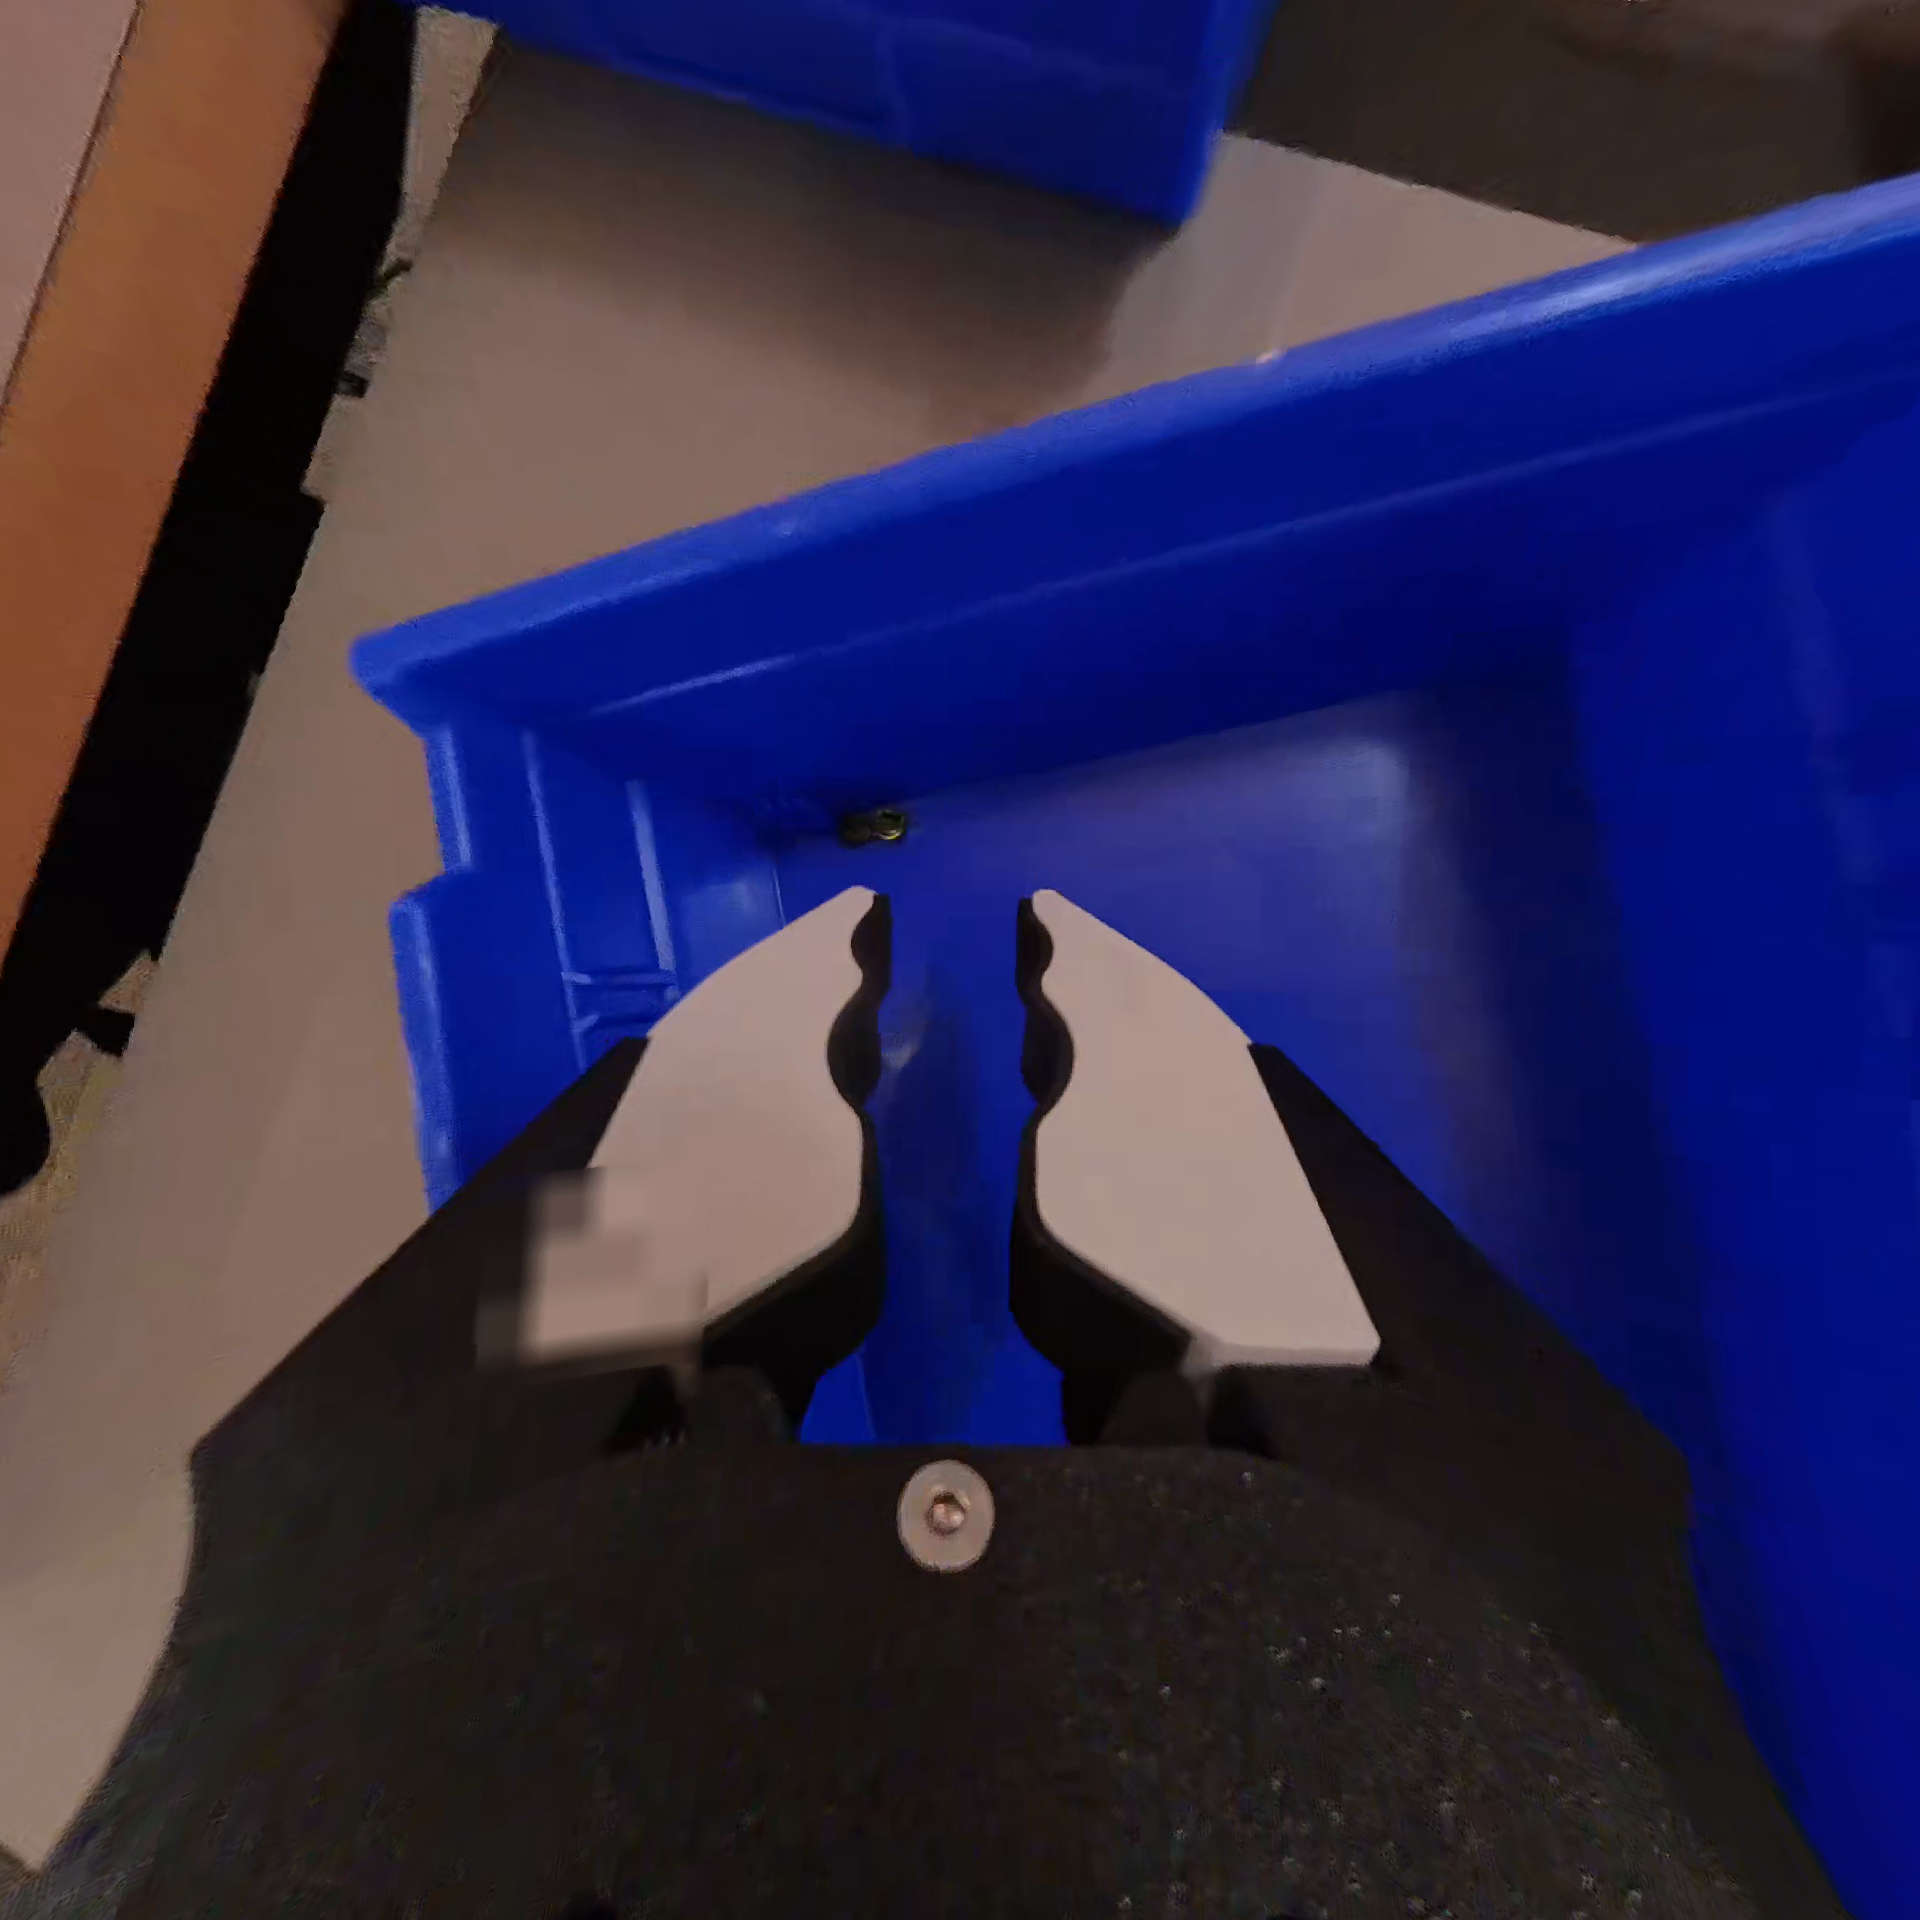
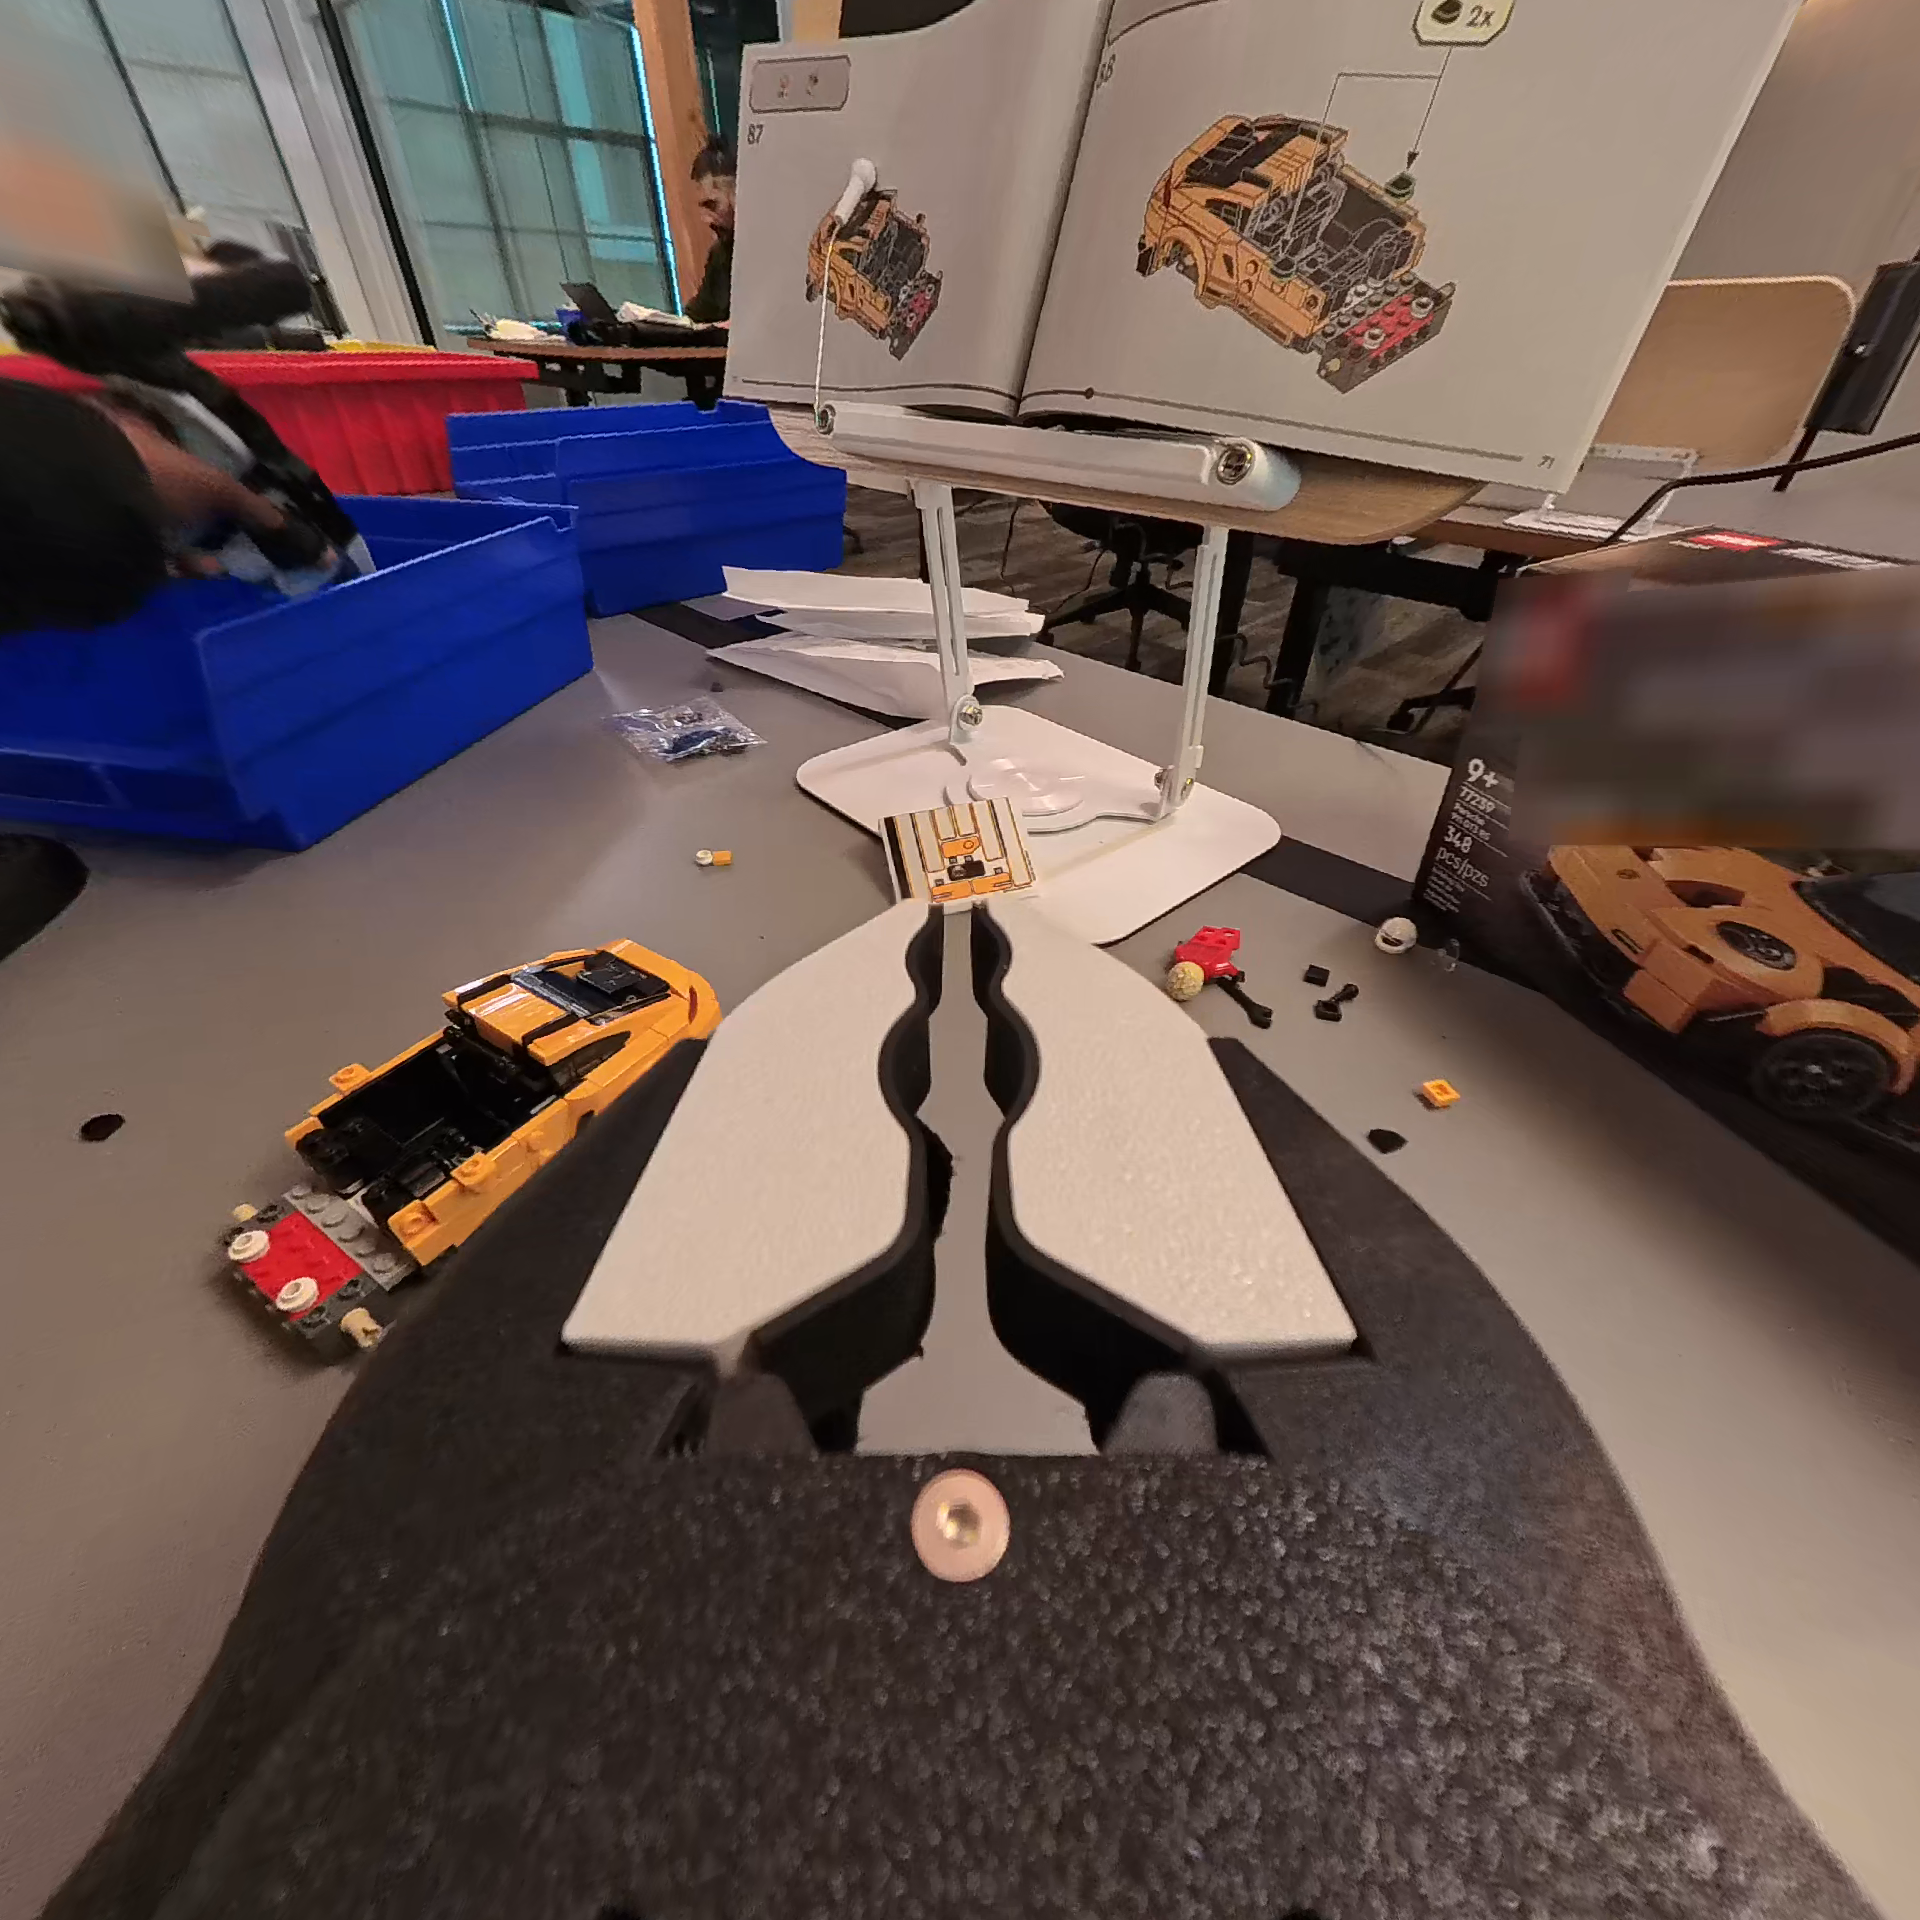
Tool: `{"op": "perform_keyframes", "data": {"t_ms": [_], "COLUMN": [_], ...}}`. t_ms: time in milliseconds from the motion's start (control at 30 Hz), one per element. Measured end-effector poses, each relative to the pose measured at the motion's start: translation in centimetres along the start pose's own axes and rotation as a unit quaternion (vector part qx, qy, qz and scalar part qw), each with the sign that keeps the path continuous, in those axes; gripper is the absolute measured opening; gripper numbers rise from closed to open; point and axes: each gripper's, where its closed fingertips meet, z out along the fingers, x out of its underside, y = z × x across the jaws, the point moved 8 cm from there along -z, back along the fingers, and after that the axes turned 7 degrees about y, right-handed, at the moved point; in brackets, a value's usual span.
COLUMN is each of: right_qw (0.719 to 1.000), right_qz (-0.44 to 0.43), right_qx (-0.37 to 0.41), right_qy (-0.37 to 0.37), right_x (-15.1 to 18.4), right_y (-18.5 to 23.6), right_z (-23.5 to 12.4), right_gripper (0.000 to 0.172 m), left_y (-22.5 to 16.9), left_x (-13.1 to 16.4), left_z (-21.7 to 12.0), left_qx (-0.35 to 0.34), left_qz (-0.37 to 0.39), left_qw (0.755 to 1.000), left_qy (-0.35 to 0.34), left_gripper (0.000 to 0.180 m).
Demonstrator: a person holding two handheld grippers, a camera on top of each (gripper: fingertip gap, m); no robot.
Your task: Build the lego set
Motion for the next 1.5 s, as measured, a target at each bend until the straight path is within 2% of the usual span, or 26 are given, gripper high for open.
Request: {"op": "perform_keyframes", "data": {"t_ms": [67, 133, 300, 567, 667, 800, 833, 967, 1133, 1300, 1400, 1500], "right_qw": [1.000, 1.000, 1.000, 0.999, 0.998, 0.998, 0.998, 0.998, 0.998, 0.998, 0.998, 0.998], "right_qz": [0.002, 0.008, 0.024, 0.048, 0.051, 0.062, 0.064, 0.067, 0.064, 0.057, 0.056, 0.053], "right_qx": [0.002, 0.001, -0.003, -0.014, -0.016, -0.015, -0.016, -0.014, -0.013, -0.014, -0.014, -0.015], "right_qy": [0.001, -0.004, -0.003, 0.012, 0.013, 0.014, 0.015, 0.015, 0.014, 0.014, 0.014, 0.017], "right_x": [0.0, 0.0, 0.1, 0.9, 1.0, 1.1, 1.2, 1.2, 1.1, 1.0, 1.0, 1.1], "right_y": [-0.1, -0.2, -0.4, -0.6, -0.7, -1.0, -1.1, -1.2, -1.1, -0.9, -0.8, -0.7], "right_z": [0.0, -0.1, -0.1, 0.4, 0.4, 0.4, 0.4, 0.4, 0.4, 0.4, 0.4, 0.5], "right_gripper": [0.005, 0.005, 0.005, 0.005, 0.005, 0.005, 0.005, 0.005, 0.005, 0.005, 0.005, 0.005], "left_y": [0.2, 0.4, 0.2, 1.8, 2.7, 3.3, 3.2, 2.0, 1.4, 1.5, 1.5, 1.5], "left_x": [0.8, 1.3, 1.9, 1.0, 0.4, 0.1, 0.1, 0.0, 0.1, 1.9, 3.0, 3.0], "left_z": [1.5, 2.5, 4.6, 6.1, 6.7, 7.0, 6.8, 4.9, -1.3, -6.3, -6.3, -3.7], "left_qx": [-0.029, -0.056, -0.074, -0.050, -0.074, -0.085, -0.077, 0.005, 0.104, 0.183, 0.172, 0.146], "left_qz": [-0.024, -0.036, -0.068, -0.151, -0.146, -0.121, -0.117, -0.117, -0.096, -0.061, -0.044, -0.073], "left_qw": [0.999, 0.997, 0.994, 0.983, 0.982, 0.985, 0.986, 0.985, 0.967, 0.952, 0.961, 0.972], "left_qy": [-0.005, -0.029, -0.048, -0.088, -0.090, -0.087, -0.087, -0.128, -0.211, -0.238, -0.213, -0.170], "left_gripper": [0.030, 0.029, 0.032, 0.019, 0.007, 0.007, 0.000, 0.001, 0.000, 0.000, 0.000, 0.000]}}
